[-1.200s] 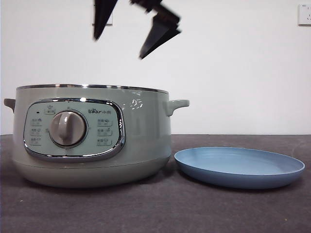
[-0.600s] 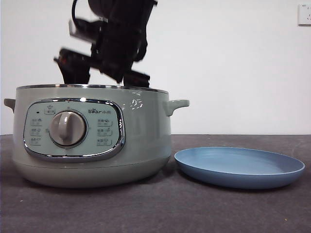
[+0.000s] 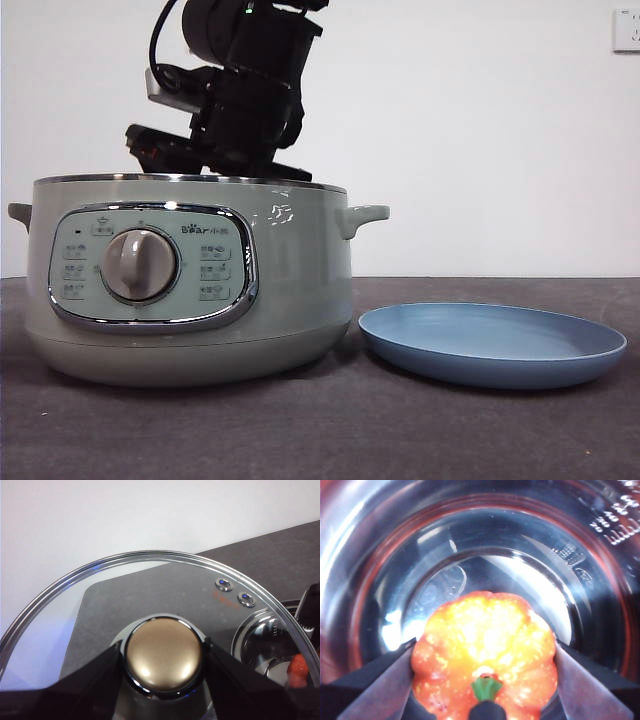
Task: Take the pumpkin out from the steamer,put the pumpkin in the blue plate,close the lid
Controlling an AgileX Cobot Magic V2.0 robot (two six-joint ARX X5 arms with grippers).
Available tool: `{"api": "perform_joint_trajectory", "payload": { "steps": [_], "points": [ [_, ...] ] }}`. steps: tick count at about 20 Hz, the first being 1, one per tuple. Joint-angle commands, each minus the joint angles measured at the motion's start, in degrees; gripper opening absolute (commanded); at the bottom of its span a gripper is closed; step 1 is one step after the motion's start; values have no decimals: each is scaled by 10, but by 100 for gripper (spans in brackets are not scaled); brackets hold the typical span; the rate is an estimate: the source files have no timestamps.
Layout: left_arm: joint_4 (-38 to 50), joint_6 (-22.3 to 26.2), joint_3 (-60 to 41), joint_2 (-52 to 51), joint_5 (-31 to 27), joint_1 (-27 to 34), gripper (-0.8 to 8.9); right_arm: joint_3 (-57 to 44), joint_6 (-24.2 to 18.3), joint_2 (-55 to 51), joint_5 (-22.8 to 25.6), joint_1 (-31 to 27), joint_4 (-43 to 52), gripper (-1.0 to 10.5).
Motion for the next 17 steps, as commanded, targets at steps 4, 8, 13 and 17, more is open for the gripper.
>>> {"api": "perform_joint_trajectory", "payload": {
  "steps": [4, 8, 13, 17],
  "points": [
    [36, 7, 10, 10, -4, 0, -9, 1, 8, -121, 3, -17, -83, -16],
    [72, 7, 10, 32, 0, 0, -9, 1, 17, -225, 7, -68, -197, -16],
    [108, 7, 10, 40, 33, 0, -9, -31, 91, -276, 162, -127, -267, -16],
    [120, 6, 10, 45, 79, 0, -9, -141, 137, -328, 242, -161, -246, -16]
  ]
}}
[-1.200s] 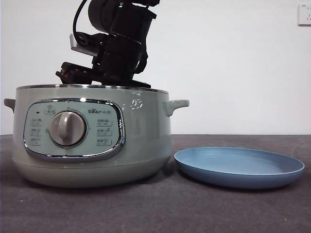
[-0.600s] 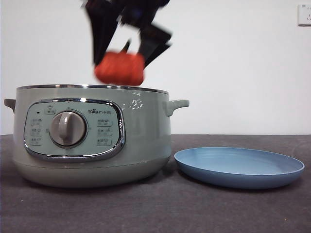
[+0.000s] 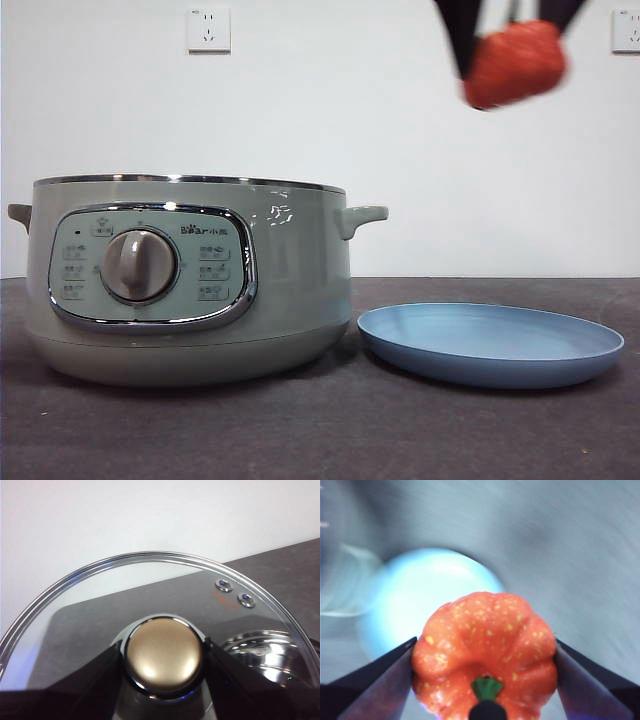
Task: Take the pumpkin out from the steamer,put the pumpkin in the blue plate,close the lid
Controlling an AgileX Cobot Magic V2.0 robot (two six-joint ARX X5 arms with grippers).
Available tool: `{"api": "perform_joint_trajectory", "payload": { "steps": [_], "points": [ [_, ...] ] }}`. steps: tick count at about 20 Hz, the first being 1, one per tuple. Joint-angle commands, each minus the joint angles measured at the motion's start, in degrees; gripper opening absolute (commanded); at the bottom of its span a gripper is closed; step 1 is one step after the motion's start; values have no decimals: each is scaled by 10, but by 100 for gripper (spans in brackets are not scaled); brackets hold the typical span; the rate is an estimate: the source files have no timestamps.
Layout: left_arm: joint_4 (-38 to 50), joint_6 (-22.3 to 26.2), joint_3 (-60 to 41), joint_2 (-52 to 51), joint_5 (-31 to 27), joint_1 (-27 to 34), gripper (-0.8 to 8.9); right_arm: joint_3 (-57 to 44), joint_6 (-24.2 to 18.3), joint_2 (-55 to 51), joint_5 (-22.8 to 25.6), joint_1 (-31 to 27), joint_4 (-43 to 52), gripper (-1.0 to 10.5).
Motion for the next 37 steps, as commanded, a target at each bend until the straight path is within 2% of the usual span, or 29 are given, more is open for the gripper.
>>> {"api": "perform_joint_trajectory", "payload": {
  "steps": [1, 7, 11, 13, 24, 26, 27, 29, 30, 37],
  "points": [
    [30, 6, 10, -2, 19, 0, -9, -74, 33, -28, 15, -9, 32, -16],
    [34, 6, 10, 12, 26, 0, -9, -271, 33, -82, 8, -13, 204, -16],
    [33, 6, 10, 17, 36, 0, -9, -386, 29, -82, -73, -14, 363, -16],
    [33, 6, 10, 17, 36, 0, -9, -424, 29, -77, -97, -13, 418, -16],
    [33, 6, 10, 17, 36, 0, -9, -437, 18, 13, -96, -17, 463, 10],
    [33, 6, 10, 17, 36, 0, -9, -437, 17, 13, -111, -18, 460, 11],
    [33, 6, 10, 17, 36, 0, -9, -437, 17, 13, -124, -19, 459, 31],
    [33, 6, 10, 17, 36, 0, -9, -437, 14, 14, -139, -21, 460, 216],
    [32, 6, 10, 17, 36, 0, -9, -437, 14, 14, -139, -21, 460, 272],
    [28, 6, 10, 17, 36, 0, -9, -437, 16, 14, -139, -21, 455, 586]
  ]
}}
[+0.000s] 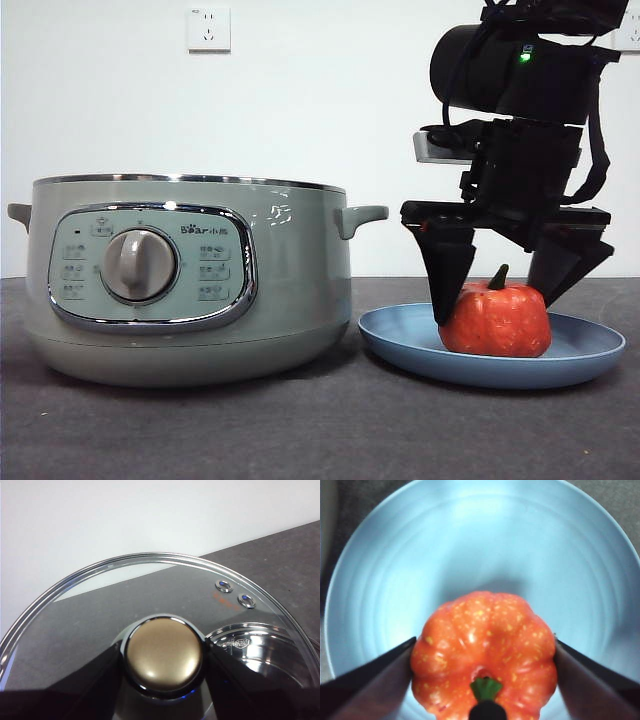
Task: Take the pumpkin out from the steamer,put the pumpkin in the blue plate,close the lid
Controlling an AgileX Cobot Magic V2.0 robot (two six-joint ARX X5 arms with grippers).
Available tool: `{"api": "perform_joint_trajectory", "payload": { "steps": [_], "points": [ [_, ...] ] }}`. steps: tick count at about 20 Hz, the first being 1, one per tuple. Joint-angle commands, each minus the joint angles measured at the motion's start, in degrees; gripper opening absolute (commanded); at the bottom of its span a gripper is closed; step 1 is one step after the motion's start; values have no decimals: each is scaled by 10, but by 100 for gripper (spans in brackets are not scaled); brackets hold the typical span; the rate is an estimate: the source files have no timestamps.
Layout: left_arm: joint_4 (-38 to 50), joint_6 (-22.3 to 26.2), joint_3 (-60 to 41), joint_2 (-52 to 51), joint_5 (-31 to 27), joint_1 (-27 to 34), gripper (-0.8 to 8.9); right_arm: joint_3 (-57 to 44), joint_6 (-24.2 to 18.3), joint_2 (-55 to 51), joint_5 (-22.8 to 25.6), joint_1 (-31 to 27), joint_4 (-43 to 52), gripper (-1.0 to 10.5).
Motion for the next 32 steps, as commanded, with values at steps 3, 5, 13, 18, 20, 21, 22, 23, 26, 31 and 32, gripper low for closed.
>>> {"api": "perform_joint_trajectory", "payload": {
  "steps": [3, 5, 13, 18, 20, 21, 22, 23, 26, 31, 32],
  "points": [
    [19, 6, 10, -7, -2, 0, -9, -5, 0, 5, -1, 0, 2, 603],
    [13, 6, 10, -7, 0, 0, -9, -5, 0, -4, -1, 0, 4, 599],
    [9, -1, 10, 8, 96, 0, -9, -4, 2, -192, 0, 0, 2, 599],
    [26, -21, -12, 49, 126, 0, -9, -4, 6, -327, 2, 0, 1, 599],
    [59, -35, -41, 60, 152, 0, -9, -4, 6, -370, 1, 0, -2, 598],
    [80, -43, -59, 65, 158, 0, -9, -4, 6, -390, 1, 0, -4, 598],
    [97, -47, -75, 69, 161, 0, -9, -4, 6, -407, 1, 0, -4, 598],
    [113, -54, -90, 73, 161, 0, -9, -4, 8, -424, 1, 0, -6, 598],
    [161, -60, -134, 89, 162, -1, -9, -4, 17, -463, 1, 0, -6, 598],
    [203, -71, -150, 140, 187, -1, -9, -4, 17, -489, 2, 0, -9, 598],
    [211, -71, -150, 148, 191, -2, -9, -4, 17, -491, 2, 0, -10, 598]
  ]
}}
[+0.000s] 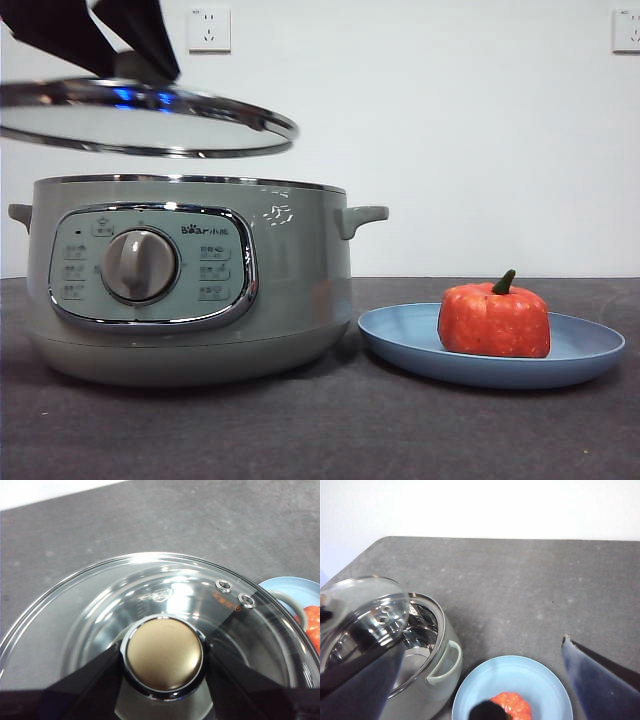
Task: Take the pumpkin out from the steamer,put the pumpkin in the blue plate,close the lid
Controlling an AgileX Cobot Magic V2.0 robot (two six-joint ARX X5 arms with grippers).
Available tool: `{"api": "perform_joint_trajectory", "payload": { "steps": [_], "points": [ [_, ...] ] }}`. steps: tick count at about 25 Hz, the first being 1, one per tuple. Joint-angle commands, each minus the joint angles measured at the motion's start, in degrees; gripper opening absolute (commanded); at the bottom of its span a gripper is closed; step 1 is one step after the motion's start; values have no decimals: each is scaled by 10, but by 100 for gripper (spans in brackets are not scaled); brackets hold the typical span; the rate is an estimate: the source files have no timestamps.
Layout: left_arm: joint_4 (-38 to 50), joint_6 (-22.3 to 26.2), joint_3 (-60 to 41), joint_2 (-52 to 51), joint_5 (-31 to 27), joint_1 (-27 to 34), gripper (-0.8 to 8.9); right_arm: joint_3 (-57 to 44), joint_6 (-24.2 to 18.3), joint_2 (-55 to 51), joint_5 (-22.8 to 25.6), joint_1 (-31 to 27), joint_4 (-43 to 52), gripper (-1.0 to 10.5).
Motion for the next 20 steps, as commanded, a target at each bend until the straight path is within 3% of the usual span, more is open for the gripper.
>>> {"api": "perform_joint_trajectory", "payload": {
  "steps": [1, 20],
  "points": [
    [49, -9, 4, 15, 12, -4, -9, -4, 6, -2, 1, 0, -1, 598],
    [75, -12, 4, 110, 13, -26, -9, -4, 5, -2, 2, 0, -6, 597]
  ]
}}
